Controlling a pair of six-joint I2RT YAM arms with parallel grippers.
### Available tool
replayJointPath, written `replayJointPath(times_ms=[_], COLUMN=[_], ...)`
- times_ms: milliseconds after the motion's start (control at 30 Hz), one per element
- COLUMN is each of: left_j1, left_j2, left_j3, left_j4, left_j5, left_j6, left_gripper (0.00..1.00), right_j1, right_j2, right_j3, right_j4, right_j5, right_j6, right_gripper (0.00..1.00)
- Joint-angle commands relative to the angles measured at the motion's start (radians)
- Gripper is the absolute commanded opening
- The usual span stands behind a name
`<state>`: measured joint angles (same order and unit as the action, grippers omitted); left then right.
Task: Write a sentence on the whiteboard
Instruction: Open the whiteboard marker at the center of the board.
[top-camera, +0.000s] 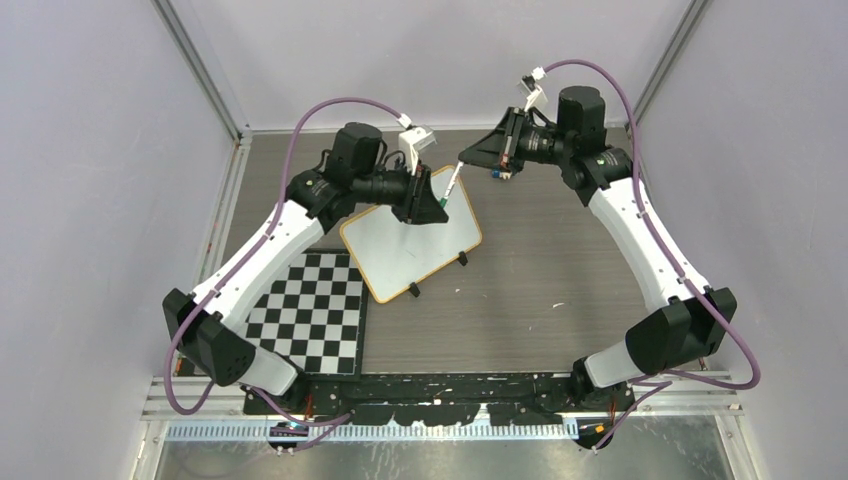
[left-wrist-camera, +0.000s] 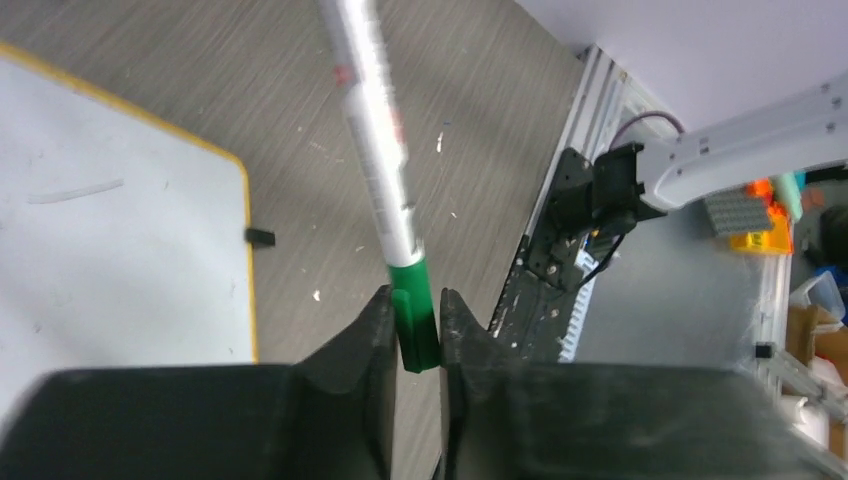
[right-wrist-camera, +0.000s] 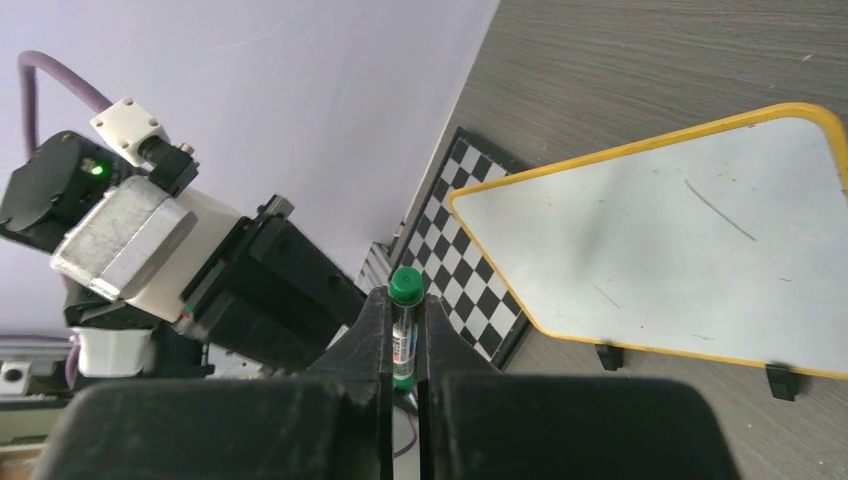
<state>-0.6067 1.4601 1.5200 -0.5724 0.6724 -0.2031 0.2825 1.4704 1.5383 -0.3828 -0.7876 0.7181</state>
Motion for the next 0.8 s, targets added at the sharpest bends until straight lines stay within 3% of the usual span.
replayJointPath(times_ms=[0, 200, 300, 433, 600, 767], left_j1=[-0.004, -0.001, -0.003, -0.005, -0.045, -0.123], left_j2=[-0.011, -0.051, -0.056, -0.036, -0.006, 0.007], left_j3=[0.006, 0.019, 0.020, 0.044, 0.097, 0.110], left_j4=[-0.007, -0.227, -0.343, -0.450, -0.548, -0.561], left_j5=[0.030, 0.048, 0.086, 0.113, 0.076, 0.002], left_j6=[0.047, 0.311, 0.442, 0.537, 0.649, 0.663], left_gripper=[0.03, 0.00, 0.00, 0.00, 0.00, 0.00], right_j1=[0.004, -0.006, -0.004, 0.010, 0.083, 0.127], right_j2=[-0.045, -0.009, 0.008, 0.022, 0.047, 0.087], right_j3=[0.004, 0.103, 0.144, 0.181, 0.180, 0.176], right_j4=[0.060, -0.314, -0.538, -0.702, -0.821, -0.881], right_j5=[-0.079, -0.219, -0.257, -0.248, -0.262, -0.261], right_j6=[0.025, -0.284, -0.457, -0.596, -0.700, -0.742], right_gripper=[0.02, 0.55, 0.67, 0.74, 0.74, 0.72])
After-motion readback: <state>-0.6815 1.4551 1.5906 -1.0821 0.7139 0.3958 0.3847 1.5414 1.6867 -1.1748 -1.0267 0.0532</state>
